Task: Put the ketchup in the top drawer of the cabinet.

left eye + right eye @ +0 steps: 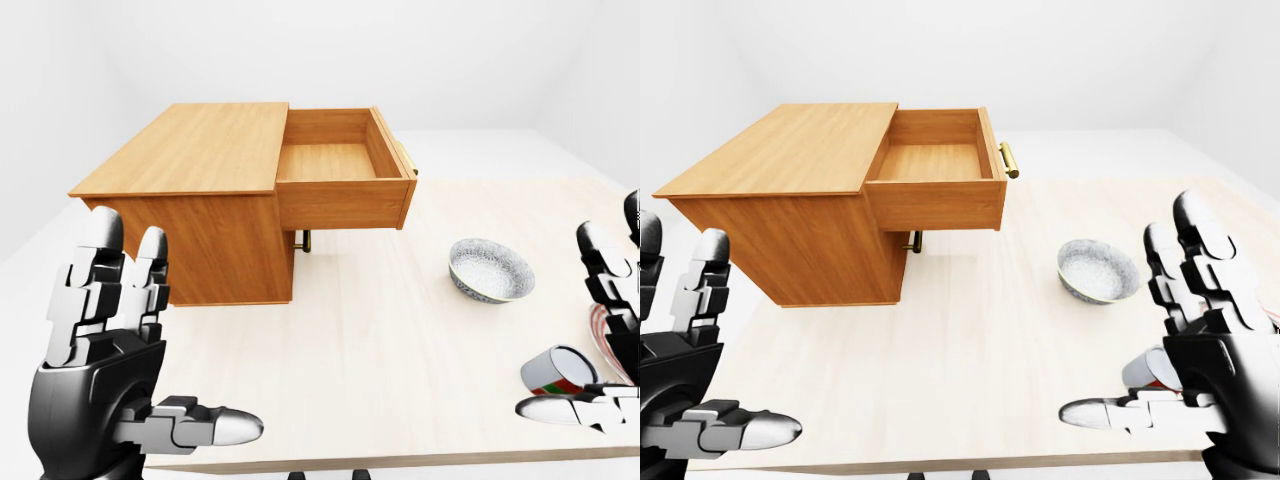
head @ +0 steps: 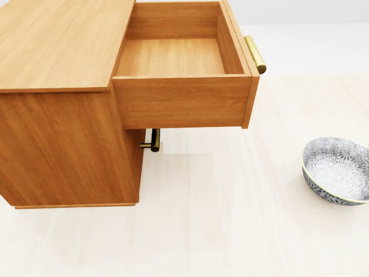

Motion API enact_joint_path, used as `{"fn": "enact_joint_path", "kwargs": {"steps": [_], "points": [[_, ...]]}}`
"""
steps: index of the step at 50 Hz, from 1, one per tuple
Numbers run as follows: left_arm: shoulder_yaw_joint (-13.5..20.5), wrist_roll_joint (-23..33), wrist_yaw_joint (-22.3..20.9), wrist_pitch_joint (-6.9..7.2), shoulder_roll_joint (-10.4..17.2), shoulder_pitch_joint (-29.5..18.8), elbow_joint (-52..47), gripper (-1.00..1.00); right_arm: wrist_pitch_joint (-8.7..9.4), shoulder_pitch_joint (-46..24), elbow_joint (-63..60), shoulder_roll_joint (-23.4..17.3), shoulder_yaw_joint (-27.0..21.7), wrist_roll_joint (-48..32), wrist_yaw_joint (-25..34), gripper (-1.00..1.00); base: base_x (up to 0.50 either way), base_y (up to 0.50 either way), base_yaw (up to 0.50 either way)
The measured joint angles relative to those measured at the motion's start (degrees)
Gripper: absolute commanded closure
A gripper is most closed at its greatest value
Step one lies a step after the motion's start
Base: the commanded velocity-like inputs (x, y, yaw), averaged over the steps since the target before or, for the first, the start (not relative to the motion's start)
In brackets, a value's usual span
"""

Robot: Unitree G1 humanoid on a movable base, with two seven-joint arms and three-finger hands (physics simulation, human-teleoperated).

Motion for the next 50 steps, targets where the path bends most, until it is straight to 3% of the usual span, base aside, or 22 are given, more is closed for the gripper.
{"fn": "enact_joint_path", "kwargs": {"steps": [6, 14, 20, 25, 31, 44, 50], "points": [[0.2, -0.1, -0.1, 0.00, -0.1, -0.1, 0.0, -1.00, 0.00, -0.7, 0.0, -8.0, -19.9, 18.0, 0.3, -1.00, 0.00, 0.00, 0.00], [0.1, 0.0, -0.2, 0.00, -0.2, 0.0, 0.0, -1.00, 0.00, -14.6, 0.0, -14.8, -46.0, 44.6, -4.8, -1.00, 0.00, 0.00, 0.00], [-0.2, 0.3, -0.1, 0.00, -0.2, 0.1, 0.0, -1.00, 0.00, -19.0, 0.0, -17.3, -59.2, 52.4, -1.9, -1.00, 0.00, 0.00, 0.00], [-0.3, 0.3, -0.1, 0.00, -0.2, 0.4, 0.0, -1.00, 0.00, -20.1, 0.0, -18.9, -60.2, 50.0, 5.2, -1.00, 0.00, 0.00, 0.00], [-0.4, 0.4, 0.0, 0.00, -0.2, 0.3, 0.0, -1.00, 0.00, -20.0, 0.0, -20.0, -60.2, 40.5, 16.9, -1.00, 0.00, 0.00, 0.00], [-1.3, 1.0, -0.2, 0.00, -0.2, 1.0, 1.2, -1.00, 0.00, -18.0, 0.0, -19.9, -60.2, 7.3, 46.8, -1.00, 0.00, 0.00, 0.00], [-1.4, 0.9, 0.0, 0.00, 0.0, 1.0, 0.9, -1.00, 0.00, -18.6, 0.0, -19.7, -59.1, -13.0, 47.1, -1.00, 0.00, 0.00, 0.00]]}}
